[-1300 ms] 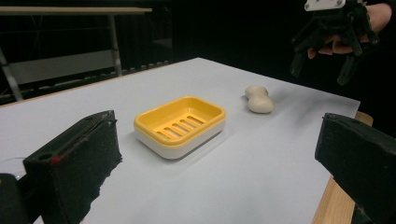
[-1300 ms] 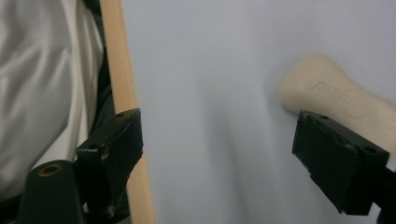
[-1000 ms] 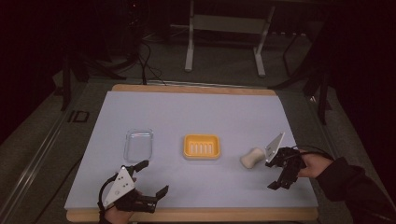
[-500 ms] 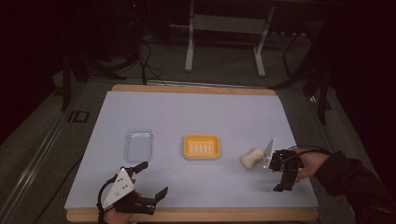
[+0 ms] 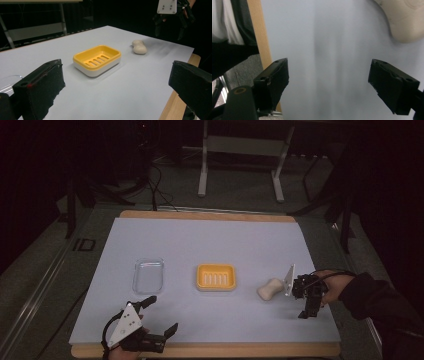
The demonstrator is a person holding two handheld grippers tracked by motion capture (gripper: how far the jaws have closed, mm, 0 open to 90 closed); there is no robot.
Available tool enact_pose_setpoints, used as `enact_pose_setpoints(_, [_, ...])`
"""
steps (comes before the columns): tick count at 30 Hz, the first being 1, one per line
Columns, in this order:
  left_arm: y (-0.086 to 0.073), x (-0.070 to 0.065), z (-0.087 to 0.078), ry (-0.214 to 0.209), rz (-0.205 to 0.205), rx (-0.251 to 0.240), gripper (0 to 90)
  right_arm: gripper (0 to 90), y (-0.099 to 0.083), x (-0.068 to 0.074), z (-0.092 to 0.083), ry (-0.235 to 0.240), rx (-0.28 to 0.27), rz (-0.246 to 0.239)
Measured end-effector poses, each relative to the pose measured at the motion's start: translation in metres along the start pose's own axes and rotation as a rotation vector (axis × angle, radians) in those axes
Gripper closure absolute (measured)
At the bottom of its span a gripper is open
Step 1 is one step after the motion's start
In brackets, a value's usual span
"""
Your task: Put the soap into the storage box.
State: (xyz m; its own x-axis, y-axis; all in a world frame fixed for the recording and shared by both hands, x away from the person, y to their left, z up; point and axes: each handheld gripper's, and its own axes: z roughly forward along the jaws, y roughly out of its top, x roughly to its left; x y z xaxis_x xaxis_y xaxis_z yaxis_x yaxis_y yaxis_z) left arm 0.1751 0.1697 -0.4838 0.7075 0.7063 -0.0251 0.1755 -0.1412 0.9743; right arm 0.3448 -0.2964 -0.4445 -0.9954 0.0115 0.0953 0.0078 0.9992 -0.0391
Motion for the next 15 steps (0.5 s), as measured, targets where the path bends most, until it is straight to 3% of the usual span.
enact_pose_setpoints(15, [-0.003,-0.002,-0.008,0.020,0.002,0.001,0.2,16.5,0.001,-0.021,0.000,-0.026,0.009,-0.039])
